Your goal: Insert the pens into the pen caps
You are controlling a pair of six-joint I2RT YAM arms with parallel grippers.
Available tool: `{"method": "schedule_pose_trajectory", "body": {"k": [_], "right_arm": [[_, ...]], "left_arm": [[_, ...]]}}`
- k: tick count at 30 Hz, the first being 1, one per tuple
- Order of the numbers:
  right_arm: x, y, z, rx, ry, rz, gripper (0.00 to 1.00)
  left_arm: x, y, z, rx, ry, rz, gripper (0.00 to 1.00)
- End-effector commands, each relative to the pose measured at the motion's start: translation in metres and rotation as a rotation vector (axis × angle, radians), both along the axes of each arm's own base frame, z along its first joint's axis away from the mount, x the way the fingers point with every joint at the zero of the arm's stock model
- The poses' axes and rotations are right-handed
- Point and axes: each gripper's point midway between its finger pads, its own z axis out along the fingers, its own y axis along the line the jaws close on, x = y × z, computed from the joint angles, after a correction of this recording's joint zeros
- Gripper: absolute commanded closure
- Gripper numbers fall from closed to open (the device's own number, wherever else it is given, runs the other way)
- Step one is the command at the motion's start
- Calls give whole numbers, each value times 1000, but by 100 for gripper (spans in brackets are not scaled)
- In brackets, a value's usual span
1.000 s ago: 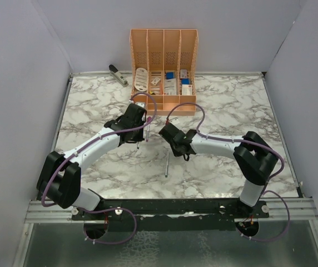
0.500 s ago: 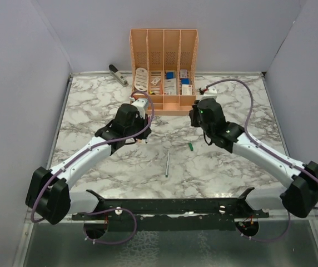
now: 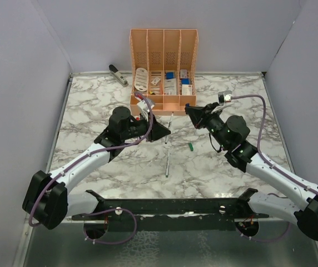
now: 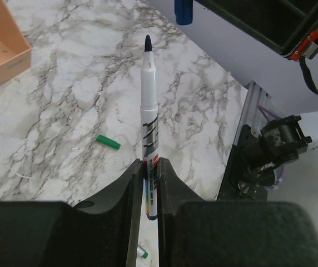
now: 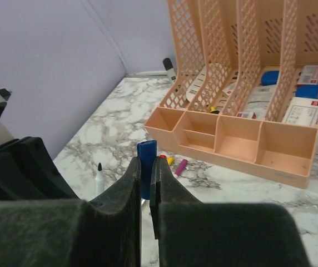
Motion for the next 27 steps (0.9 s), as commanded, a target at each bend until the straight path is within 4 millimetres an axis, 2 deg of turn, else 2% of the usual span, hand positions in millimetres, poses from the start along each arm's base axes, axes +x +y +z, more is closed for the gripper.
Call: {"method": "schedule_pose_trajectory", "body": {"k": [1, 8, 27], "right_arm": [[-13, 17, 37, 100, -113, 121, 99], [-24, 24, 50, 147, -172, 188, 99], [-21, 25, 33, 164, -175, 184, 99]], "left_arm": [[-20, -17, 27, -83, -56, -148, 100], [-27, -30, 25, -78, -53, -186, 100], [-21, -37, 29, -119, -56, -147, 100]]}}
